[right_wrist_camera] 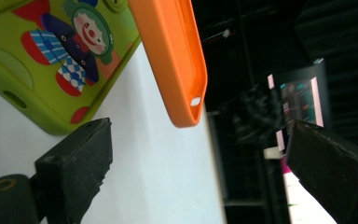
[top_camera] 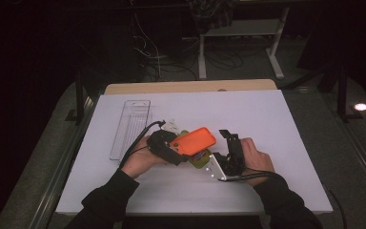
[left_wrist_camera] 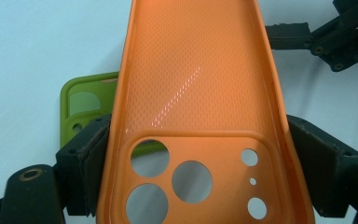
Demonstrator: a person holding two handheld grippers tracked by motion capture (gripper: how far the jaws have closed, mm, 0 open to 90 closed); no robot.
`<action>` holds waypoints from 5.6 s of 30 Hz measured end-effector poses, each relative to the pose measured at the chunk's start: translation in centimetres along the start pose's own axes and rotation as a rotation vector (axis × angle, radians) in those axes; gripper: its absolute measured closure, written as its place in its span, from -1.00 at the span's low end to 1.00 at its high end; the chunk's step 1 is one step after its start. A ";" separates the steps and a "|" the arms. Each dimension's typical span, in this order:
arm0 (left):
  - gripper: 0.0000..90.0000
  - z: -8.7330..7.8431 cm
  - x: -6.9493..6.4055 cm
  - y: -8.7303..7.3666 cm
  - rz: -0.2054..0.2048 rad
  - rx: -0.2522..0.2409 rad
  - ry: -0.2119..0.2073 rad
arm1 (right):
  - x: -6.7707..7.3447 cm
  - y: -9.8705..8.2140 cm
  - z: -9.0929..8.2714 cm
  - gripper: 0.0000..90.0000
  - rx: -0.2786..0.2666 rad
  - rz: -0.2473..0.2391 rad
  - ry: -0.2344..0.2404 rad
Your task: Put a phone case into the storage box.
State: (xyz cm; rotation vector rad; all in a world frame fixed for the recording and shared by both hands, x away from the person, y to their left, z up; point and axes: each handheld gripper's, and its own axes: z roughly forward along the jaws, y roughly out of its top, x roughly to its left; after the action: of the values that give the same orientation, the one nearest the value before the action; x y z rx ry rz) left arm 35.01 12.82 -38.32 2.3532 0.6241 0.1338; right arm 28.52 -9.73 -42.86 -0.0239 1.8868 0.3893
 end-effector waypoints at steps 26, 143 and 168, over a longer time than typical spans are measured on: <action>-0.64 -0.6 0.1 0.1 0.003 -0.018 -0.019 | 1.7 3.0 1.0 -0.52 -0.061 -0.169 -0.121; -1.00 -1.5 1.2 -0.8 0.033 -0.009 -0.002 | -3.6 -0.9 1.7 0.74 -0.009 0.769 0.421; -1.00 -2.1 2.0 -0.7 -0.040 -0.093 -0.003 | -4.7 -3.8 2.6 0.74 -0.079 1.186 0.628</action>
State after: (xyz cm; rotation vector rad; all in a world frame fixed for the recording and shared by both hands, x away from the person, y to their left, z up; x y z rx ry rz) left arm 35.93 15.43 -37.29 2.2498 0.6497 0.1376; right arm 33.32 -13.43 -40.26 1.0652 2.3210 1.3716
